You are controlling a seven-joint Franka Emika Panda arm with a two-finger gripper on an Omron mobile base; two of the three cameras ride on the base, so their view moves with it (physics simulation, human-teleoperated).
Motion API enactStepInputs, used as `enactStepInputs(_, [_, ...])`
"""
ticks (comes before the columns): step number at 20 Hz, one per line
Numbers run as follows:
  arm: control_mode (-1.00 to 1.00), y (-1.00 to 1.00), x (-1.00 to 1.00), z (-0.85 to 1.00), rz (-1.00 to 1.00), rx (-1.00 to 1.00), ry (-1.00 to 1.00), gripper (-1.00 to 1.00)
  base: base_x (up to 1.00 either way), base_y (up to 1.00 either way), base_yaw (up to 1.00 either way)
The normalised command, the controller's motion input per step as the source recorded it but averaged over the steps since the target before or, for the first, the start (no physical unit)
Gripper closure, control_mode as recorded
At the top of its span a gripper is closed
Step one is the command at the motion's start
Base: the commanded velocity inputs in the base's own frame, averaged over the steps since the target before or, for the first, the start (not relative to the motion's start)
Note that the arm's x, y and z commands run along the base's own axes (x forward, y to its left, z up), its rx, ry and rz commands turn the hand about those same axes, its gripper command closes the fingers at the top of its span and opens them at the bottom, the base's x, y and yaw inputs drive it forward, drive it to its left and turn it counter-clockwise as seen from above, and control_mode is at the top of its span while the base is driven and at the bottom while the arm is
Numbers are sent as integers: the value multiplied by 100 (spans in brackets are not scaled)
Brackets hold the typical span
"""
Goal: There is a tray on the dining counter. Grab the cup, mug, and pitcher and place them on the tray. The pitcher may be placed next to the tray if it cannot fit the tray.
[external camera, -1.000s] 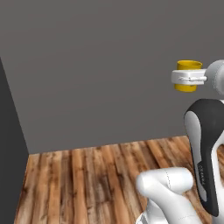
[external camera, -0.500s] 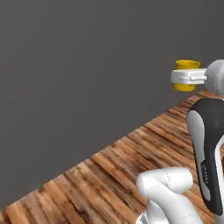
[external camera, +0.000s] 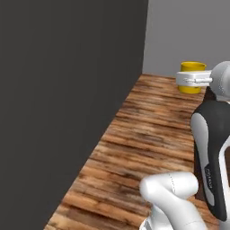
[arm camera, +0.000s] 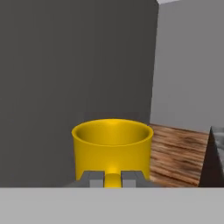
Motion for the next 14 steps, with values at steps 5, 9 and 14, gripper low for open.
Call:
enactStepInputs(5, [100,0,0,0,0,0,0,100,95,96,-58])
enactStepInputs(9, [100,0,0,0,0,0,0,100,100,57,-41])
enactStepInputs(14, [100,0,0,0,0,0,0,100,100,29,-31])
